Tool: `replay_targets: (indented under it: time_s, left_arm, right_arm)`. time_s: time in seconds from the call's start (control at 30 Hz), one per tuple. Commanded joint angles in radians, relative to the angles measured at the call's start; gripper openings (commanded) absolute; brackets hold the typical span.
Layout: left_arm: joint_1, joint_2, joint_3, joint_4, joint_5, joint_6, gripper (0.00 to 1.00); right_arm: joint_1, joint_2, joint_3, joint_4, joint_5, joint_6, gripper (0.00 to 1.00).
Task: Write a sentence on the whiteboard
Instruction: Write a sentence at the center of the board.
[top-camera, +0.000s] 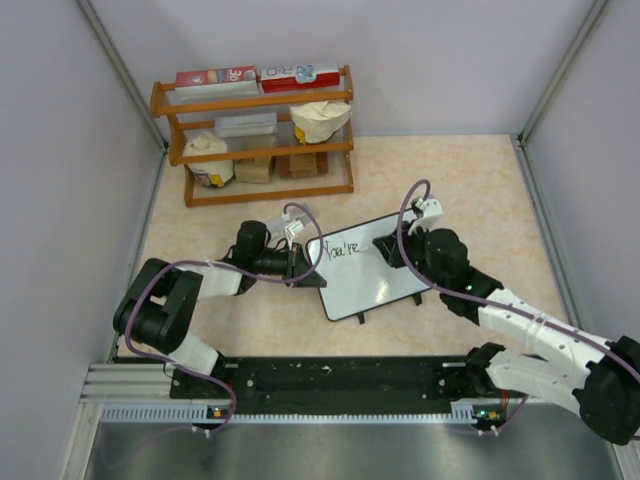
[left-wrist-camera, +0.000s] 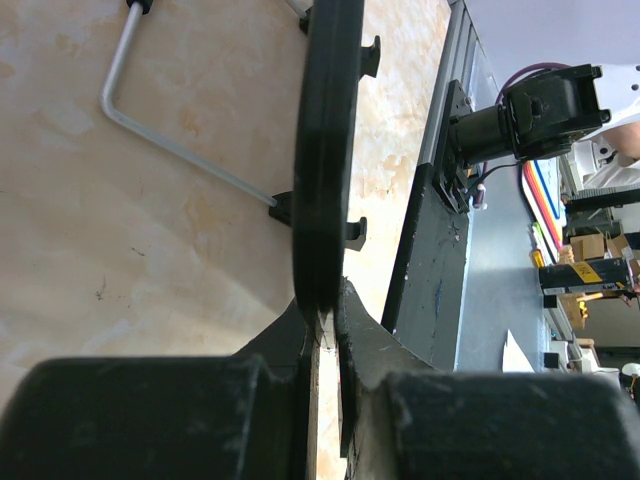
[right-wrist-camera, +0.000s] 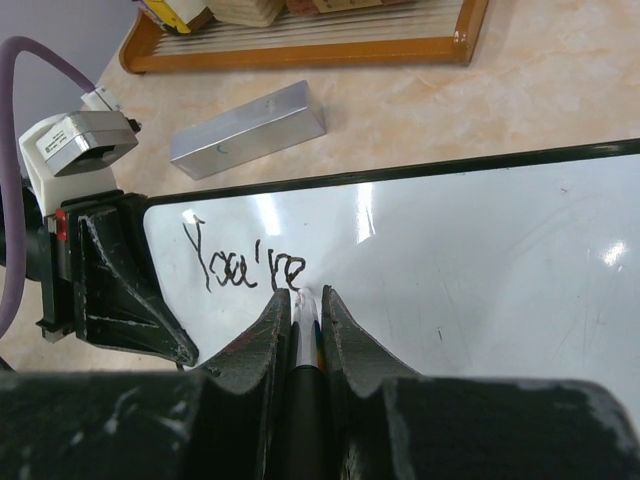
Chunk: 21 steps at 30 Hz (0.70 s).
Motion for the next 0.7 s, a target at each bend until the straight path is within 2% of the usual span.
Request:
replay_targets:
  time_s: [0.0,0.17,0.37,0.67]
  left_arm:
    - [-0.006,-0.002,-0.007,-0.011,0.012,0.038,0.0]
    - [-0.008,0.0,-0.005,-0.011,0.012,0.038,0.0]
    - [-0.006,0.0,-0.007,-0.011,0.013,0.039,0.0]
    - [-0.006,-0.003,-0.008,-0.01,0.01,0.038,0.0]
  right_arm:
    - [-0.024,-0.007,0.004,-0.012,0.052,-0.033,0.0]
    - [-0.025,-0.018,0.012,0.003,0.038,-0.03,0.0]
    - [-0.027,-0.125,-0.017,0.08,-0.008,-0.023,0.0]
    - [-0.076,-0.199,0.017,0.033,-0.054,-0.019,0.0]
